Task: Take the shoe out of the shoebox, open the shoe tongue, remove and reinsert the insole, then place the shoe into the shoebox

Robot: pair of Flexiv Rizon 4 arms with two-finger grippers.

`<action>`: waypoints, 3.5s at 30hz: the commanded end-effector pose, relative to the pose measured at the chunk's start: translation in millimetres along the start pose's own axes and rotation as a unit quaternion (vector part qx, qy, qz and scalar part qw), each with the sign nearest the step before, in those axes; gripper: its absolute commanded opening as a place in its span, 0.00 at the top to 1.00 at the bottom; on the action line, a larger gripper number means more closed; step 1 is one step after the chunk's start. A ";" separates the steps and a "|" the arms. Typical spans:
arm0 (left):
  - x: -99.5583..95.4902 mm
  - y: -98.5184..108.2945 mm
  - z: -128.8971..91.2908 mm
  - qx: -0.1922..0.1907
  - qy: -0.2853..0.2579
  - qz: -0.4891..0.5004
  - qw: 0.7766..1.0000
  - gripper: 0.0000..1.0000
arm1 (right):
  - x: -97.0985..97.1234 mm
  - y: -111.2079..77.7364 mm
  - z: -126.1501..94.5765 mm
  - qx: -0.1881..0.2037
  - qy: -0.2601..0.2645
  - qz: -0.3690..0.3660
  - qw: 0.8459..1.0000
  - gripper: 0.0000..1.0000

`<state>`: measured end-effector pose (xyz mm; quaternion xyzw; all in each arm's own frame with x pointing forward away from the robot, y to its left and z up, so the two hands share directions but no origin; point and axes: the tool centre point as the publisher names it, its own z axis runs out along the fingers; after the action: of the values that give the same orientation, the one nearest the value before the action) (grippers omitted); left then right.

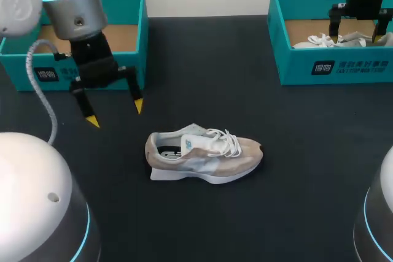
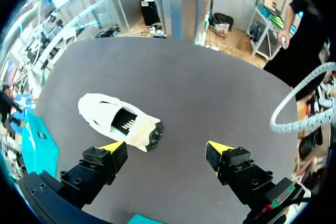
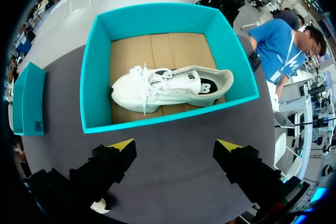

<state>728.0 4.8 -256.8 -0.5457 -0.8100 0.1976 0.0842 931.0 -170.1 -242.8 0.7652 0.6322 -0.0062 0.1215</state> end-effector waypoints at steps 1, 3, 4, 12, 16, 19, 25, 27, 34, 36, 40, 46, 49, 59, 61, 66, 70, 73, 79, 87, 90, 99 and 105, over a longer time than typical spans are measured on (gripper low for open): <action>18.5 0.8 -2.5 0.113 -0.144 -0.119 0.976 0.00 | -0.5 -1.1 0.4 -0.002 0.001 0.000 1.000 0.00; 24.0 -0.7 -2.4 0.142 -0.165 -0.140 0.966 0.00 | -0.5 -1.1 0.4 -0.002 0.001 0.000 1.000 0.00; 27.0 -1.7 -2.1 0.152 -0.178 -0.153 0.960 0.00 | -0.5 -1.1 0.4 -0.002 0.001 0.000 1.000 0.00; 57.3 0.9 2.3 0.282 -0.284 -0.197 0.895 0.00 | -0.5 -1.1 0.4 -0.002 0.001 0.000 1.000 0.00; 57.3 0.9 2.3 0.282 -0.284 -0.197 0.895 0.00 | -0.5 -1.1 0.4 -0.002 0.001 0.000 1.000 0.00; 57.3 0.9 2.3 0.282 -0.284 -0.197 0.895 0.00 | -0.5 -1.1 0.4 -0.002 0.001 0.000 1.000 0.00; 57.3 0.9 2.3 0.282 -0.284 -0.197 0.895 0.00 | -0.5 -1.1 0.4 -0.002 0.001 0.000 1.000 0.00; 57.3 0.9 2.3 0.282 -0.284 -0.197 0.895 0.00 | -0.5 -1.1 0.4 -0.002 0.001 0.000 1.000 0.00; 61.0 -1.8 16.6 0.276 -0.355 -0.275 0.850 0.00 | -0.5 -1.1 0.4 -0.002 0.001 0.000 1.000 0.00; 64.4 -1.9 22.8 0.267 -0.360 -0.291 0.845 0.00 | -0.5 -1.1 0.4 -0.002 0.001 0.000 1.000 0.00; 71.5 2.0 32.4 0.266 -0.379 -0.322 0.826 0.00 | -0.5 -1.1 0.4 -0.002 0.001 0.000 1.000 0.00; 80.0 9.8 52.4 0.269 -0.400 -0.355 0.801 0.00 | -0.5 -1.1 0.4 -0.002 0.001 0.000 1.000 0.00; 82.4 16.2 63.5 0.270 -0.423 -0.369 0.782 0.00 | -0.5 -1.1 0.4 -0.002 0.001 0.000 1.000 0.00; 84.2 39.4 92.7 0.272 -0.416 -0.406 0.767 0.00 | -0.5 -1.1 0.4 -0.002 0.001 0.000 1.000 0.00; 84.7 42.0 97.9 0.269 -0.412 -0.408 0.769 0.00 | -0.5 -1.1 0.4 -0.002 0.001 0.000 1.000 0.00; 86.9 47.8 111.0 0.269 -0.403 -0.417 0.769 0.00 | -0.5 -1.1 0.4 -0.002 0.001 0.000 1.000 0.00; 87.4 49.9 115.1 0.270 -0.405 -0.414 0.769 0.00 | -0.5 -1.1 0.4 -0.002 0.001 0.000 1.000 0.00; 87.4 49.9 115.1 0.270 -0.405 -0.414 0.769 0.00 | -0.5 -1.1 0.4 -0.002 0.001 0.000 1.000 0.00; 87.4 49.9 115.1 0.270 -0.405 -0.414 0.769 0.00 | -0.5 -1.1 0.4 -0.002 0.001 0.000 1.000 0.00; 87.4 49.9 115.1 0.270 -0.405 -0.414 0.769 0.00 | -0.5 -1.1 0.4 -0.002 0.001 0.000 1.000 0.00; 75.8 43.0 121.7 0.268 -0.400 -0.414 0.772 0.00 | -0.5 -1.1 0.4 -0.002 0.001 0.000 1.000 0.00; 38.8 36.7 137.8 0.269 -0.401 -0.413 0.772 0.00 | -0.5 -1.1 0.4 -0.002 0.001 0.000 1.000 0.00; 15.6 38.8 144.8 0.273 -0.403 -0.413 0.770 0.00 | -0.5 -1.1 0.4 -0.002 0.001 0.000 1.000 0.00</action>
<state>696.6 8.4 -399.4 0.0159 -0.8289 0.5584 -0.0310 931.0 -170.1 -242.8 0.7652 0.6322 -0.0062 0.1215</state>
